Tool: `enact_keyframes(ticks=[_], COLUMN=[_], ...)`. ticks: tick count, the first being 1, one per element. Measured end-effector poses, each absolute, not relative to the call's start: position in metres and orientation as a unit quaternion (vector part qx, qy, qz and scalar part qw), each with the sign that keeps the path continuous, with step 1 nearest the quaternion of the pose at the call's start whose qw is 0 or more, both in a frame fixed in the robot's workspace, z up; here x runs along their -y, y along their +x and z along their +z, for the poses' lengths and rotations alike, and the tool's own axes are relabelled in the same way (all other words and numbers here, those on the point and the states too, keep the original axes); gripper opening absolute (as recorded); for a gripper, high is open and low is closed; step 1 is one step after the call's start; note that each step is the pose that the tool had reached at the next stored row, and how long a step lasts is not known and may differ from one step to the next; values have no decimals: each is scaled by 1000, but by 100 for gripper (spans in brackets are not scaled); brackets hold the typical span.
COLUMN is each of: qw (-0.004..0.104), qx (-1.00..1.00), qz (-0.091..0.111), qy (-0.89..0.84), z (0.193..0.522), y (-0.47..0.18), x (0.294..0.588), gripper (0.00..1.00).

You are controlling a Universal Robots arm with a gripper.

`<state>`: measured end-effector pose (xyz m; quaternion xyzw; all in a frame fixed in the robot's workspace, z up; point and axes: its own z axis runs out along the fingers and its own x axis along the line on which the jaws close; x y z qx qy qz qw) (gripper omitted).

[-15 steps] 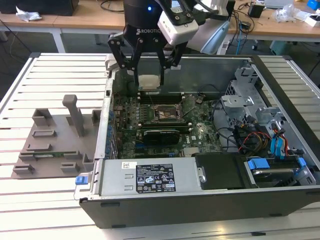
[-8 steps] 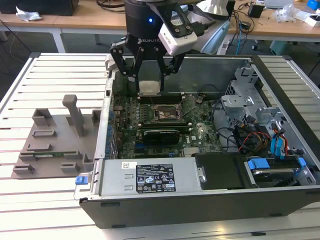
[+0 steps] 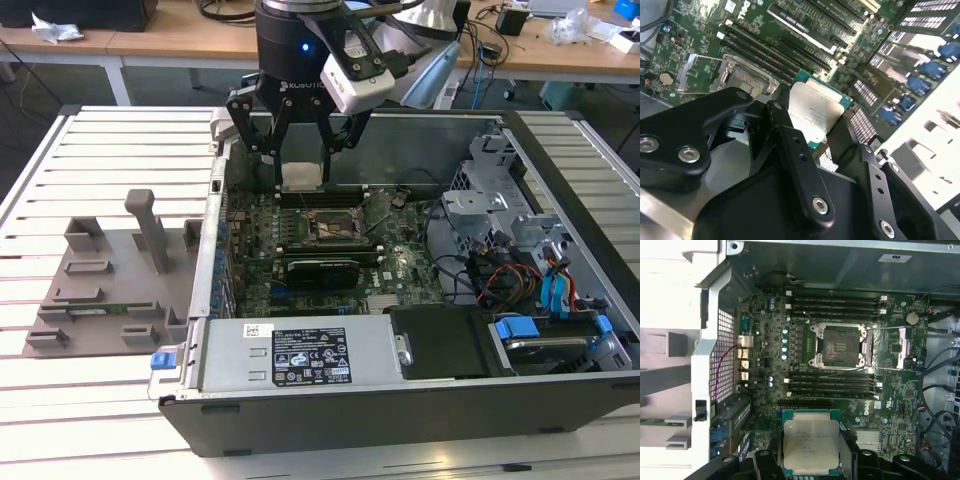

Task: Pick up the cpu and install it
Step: 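Pick up the cpu and move it towards the insertion slot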

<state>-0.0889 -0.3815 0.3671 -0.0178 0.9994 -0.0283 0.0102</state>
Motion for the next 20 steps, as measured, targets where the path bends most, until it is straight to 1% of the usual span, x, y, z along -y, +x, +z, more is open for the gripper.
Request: enact_keyframes(ticks=[3, 10, 20], qw=[10, 10, 8], qx=[-999, -999, -999], qz=[-28, -28, -28], qy=[-18, -18, -18], z=[366, 360, 338], y=[-87, -81, -71], x=[375, 374, 371], gripper=[55, 55, 55])
